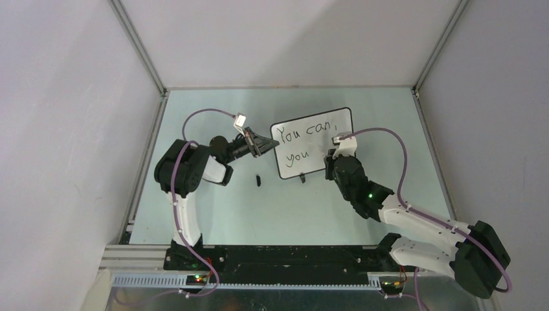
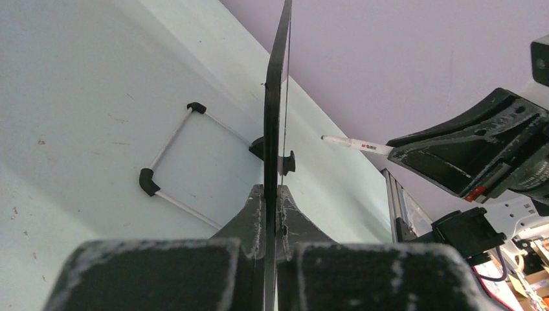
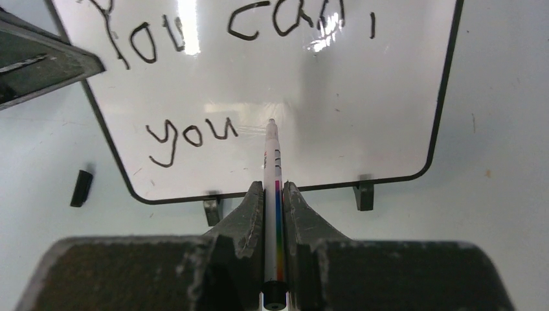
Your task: Write a sentence on the whiteboard
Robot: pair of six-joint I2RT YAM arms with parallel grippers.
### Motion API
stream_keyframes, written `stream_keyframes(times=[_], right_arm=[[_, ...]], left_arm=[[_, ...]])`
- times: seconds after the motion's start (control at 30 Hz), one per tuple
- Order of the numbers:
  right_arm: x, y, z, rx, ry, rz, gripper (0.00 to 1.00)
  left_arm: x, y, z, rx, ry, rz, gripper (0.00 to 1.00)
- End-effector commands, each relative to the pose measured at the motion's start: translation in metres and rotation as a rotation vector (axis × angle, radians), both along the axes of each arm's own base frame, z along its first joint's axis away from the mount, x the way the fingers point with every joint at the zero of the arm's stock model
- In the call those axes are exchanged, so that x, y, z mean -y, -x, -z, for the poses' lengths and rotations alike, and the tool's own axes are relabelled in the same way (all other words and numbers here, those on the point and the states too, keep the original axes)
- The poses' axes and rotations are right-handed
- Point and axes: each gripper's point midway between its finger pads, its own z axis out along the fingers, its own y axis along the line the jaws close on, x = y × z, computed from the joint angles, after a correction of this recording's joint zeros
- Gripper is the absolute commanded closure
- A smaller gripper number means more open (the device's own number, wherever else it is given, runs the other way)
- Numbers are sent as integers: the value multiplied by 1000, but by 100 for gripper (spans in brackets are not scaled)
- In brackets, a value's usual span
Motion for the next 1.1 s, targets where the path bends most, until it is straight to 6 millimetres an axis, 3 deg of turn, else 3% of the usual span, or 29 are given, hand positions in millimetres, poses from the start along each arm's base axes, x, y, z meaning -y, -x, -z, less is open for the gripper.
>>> stream_keyframes(times=[0.0, 0.4, 1.07], right_arm=[[6, -13, -11, 5, -28, 24, 100], [-4, -20, -8, -64, -70, -49, 100], [0, -32, -5, -97, -85, -35, 100]], left_arm=[[2, 1, -31, 95, 36, 20, 100], [2, 2, -28, 94, 30, 25, 100], [2, 3, -30, 95, 32, 28, 100]])
